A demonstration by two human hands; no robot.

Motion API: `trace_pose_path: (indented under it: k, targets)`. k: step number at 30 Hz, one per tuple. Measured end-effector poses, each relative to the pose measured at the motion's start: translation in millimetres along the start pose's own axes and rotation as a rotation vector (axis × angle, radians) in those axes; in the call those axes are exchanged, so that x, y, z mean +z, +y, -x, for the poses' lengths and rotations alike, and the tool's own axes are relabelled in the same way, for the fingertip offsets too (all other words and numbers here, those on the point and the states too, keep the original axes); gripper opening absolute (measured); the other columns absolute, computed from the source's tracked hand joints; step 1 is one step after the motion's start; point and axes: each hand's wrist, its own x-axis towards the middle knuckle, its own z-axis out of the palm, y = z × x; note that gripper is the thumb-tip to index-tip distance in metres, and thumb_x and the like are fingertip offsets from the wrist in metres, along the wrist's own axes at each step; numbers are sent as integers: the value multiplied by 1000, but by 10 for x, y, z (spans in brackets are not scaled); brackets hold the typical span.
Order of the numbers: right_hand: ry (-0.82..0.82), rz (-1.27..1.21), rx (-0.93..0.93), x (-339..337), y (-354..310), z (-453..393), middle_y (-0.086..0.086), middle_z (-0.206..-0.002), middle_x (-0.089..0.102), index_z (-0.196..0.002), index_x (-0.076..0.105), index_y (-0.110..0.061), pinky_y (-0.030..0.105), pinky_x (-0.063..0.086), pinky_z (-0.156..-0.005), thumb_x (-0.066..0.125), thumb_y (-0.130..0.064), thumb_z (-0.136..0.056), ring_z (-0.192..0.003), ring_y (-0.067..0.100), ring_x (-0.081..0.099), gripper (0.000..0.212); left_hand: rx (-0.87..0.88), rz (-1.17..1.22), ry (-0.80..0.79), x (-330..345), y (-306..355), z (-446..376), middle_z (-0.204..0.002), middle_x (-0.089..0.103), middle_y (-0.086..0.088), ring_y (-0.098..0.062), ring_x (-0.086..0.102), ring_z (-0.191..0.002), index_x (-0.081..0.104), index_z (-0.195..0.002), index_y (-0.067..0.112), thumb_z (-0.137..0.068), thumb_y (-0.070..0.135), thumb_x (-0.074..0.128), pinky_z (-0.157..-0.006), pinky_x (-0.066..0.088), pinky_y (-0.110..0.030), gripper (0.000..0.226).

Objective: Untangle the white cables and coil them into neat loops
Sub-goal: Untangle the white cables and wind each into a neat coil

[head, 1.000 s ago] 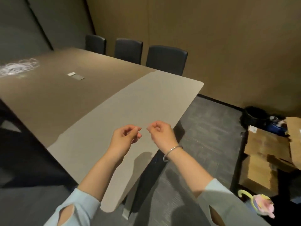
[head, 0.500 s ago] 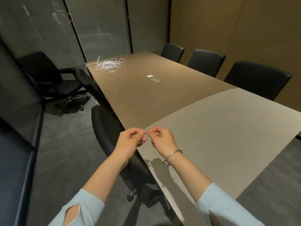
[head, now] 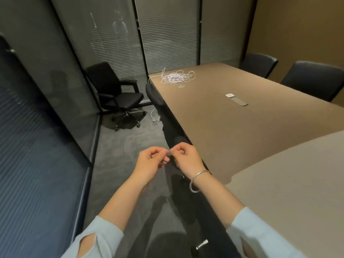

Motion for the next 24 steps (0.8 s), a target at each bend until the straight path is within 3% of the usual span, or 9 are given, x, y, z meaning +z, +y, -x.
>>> trace_pose_path:
  k: [10, 13, 21, 24]
  targets:
    - [-93, 49, -24, 931, -227, -1727, 0, -61, 55, -68, 57, -23, 30, 43, -61, 60, -19, -90, -60, 18, 51, 23, -23, 52, 77, -769, -53, -1690, -65, 64, -6, -13, 56, -60, 67, -92, 2, -96, 5, 56, -61, 46, -23, 13]
    - [-120, 32, -30, 1174, -382, -2291, 1, -63, 54, -75, 60, -16, 29, 42, -62, 59, -17, -91, -61, 17, 49, 16, -14, 49, 95, -981, 9, -2243, -66, 63, -7, -12, 55, -59, 65, -95, -1, -96, 5, 55, -58, 45, -19, 12]
    - [-215, 12, -18, 1970, -538, -3702, 4, -69, 53, -88, 62, -4, 32, 44, -61, 59, -19, -93, -65, 17, 48, 16, -37, 15, 150, -1701, -41, -3662, -75, 67, -5, -18, 63, -75, 69, -95, 8, -95, 12, 57, -78, 52, -33, 13]
    - [-219, 14, -5, 2199, -528, -4139, 4, -70, 54, -83, 61, -10, 33, 47, -66, 57, -18, -93, -67, 17, 51, 13, -52, -7, 169, -1931, -79, -4118, -77, 68, -4, -19, 66, -80, 70, -95, 11, -95, 15, 58, -82, 54, -35, 13]
